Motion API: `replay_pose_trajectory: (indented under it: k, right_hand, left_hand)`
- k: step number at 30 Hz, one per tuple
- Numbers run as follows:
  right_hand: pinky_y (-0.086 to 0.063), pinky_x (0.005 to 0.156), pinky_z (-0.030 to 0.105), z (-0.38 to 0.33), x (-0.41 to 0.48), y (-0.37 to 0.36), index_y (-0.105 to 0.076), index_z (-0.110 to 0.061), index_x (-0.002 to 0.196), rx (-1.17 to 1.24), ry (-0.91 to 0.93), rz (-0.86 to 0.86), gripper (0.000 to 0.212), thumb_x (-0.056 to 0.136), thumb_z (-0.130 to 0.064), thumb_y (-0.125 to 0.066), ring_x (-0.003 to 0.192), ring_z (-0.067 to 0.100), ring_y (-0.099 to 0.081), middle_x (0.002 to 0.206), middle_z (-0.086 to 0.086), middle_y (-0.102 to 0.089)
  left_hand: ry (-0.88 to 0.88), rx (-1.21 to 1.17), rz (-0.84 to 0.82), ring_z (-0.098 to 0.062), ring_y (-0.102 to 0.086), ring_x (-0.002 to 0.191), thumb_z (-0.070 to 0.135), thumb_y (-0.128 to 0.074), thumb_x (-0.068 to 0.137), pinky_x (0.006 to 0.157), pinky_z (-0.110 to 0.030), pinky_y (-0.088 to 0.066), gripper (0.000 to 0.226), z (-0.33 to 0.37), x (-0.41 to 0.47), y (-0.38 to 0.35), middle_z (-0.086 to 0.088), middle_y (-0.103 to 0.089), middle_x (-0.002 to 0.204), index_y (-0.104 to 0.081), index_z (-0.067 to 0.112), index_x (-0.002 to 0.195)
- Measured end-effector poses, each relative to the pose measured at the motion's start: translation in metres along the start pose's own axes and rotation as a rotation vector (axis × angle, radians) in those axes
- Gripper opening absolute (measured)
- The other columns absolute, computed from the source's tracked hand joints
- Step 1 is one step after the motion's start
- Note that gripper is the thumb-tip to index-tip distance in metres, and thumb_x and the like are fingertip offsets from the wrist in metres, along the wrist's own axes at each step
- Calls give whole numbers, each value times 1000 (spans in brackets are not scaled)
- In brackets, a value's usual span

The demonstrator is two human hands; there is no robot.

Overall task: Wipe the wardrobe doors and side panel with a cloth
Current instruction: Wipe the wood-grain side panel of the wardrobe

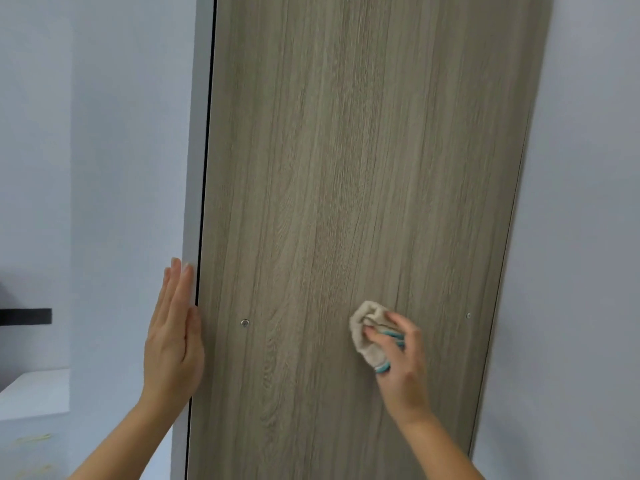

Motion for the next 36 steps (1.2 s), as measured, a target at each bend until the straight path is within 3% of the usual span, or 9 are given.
replay_pose_trajectory:
  k: [1, 3, 5, 9, 13, 21, 24, 29, 36]
  right_hand:
    - [-43, 100, 24, 17, 0, 7, -70, -23, 106, -7, -71, 9, 48, 68, 5, -80, 117, 16, -45, 135, -19, -37]
    - [-37, 101, 17, 39, 2, 23, -73, -9, 101, -69, -92, 76, 51, 58, 17, -80, 112, 25, -48, 129, 5, -43]
    - [-37, 98, 19, 59, 5, 37, -73, -4, 102, -86, -141, 124, 55, 55, 23, -77, 109, 27, -49, 122, 14, -45]
    - [-41, 85, 32, 114, 2, 64, -71, -4, 106, -141, -366, 209, 55, 59, 23, -72, 104, 34, -52, 115, 20, -54]
    - [-49, 80, 49, 155, -8, 83, -67, -5, 113, -192, -517, 235, 57, 62, 19, -72, 102, 38, -52, 110, 18, -56]
    - [-46, 87, 49, 151, -16, 80, -66, -5, 116, -91, -628, 313, 54, 68, 19, -63, 104, 36, -51, 110, 20, -55]
    - [-48, 84, 49, 117, -20, 57, -67, -7, 115, 3, -528, 307, 57, 65, 19, -65, 97, 33, -53, 106, 14, -52]
    - [-46, 79, 30, -9, -25, -3, -71, -12, 111, 59, -189, 184, 48, 67, 8, -76, 94, 24, -50, 106, 7, -51]
    - [-45, 76, 25, -132, -34, -71, -71, -19, 115, 101, 201, -34, 40, 77, -6, -74, 94, 21, -45, 115, -1, -46]
  left_hand:
    - [3, 5, 7, -8, -13, 147, 16, -28, 100, 116, -14, -12, 55, 0, -2, -1, 19, -13, 158, -18, 33, 151]
    - [11, 15, 15, -8, -13, 147, 15, -28, 99, 117, -14, -12, 54, 0, -4, -2, 23, -12, 157, -20, 32, 150]
    - [17, 34, 21, -7, -13, 147, 15, -27, 99, 116, -14, -12, 54, 1, -6, -2, 25, -12, 157, -20, 34, 149]
    - [43, 75, 23, -8, -13, 147, 16, -25, 99, 116, -12, -12, 56, 0, -14, -3, 14, -15, 159, -16, 37, 150]
    - [67, 79, 54, -6, -14, 146, 11, -27, 98, 116, -13, -13, 54, -2, -21, -2, 10, -20, 157, -22, 25, 150]
    - [70, 99, 69, -7, -17, 145, 5, -29, 99, 113, -7, -12, 54, 1, -24, -2, 3, -22, 156, -24, 19, 150]
    - [64, 83, 52, -9, -20, 144, 1, -33, 99, 112, -6, -14, 57, -2, -24, -3, 7, -23, 156, -24, 25, 150]
    - [22, 109, -24, -7, -22, 145, 10, -31, 97, 115, -12, -17, 66, -8, -22, 2, 7, -26, 156, -17, 50, 147]
    - [-20, 139, -88, -10, -23, 145, 5, -44, 98, 112, -10, -21, 55, -10, -15, 13, 4, -33, 153, -29, 19, 149]
Point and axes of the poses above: each hand's wrist, its own x-axis towards the middle knuckle, its own y-axis out of the back of the hand, z = x × y, the point moved 8 cm from there along x, towards the middle knuckle
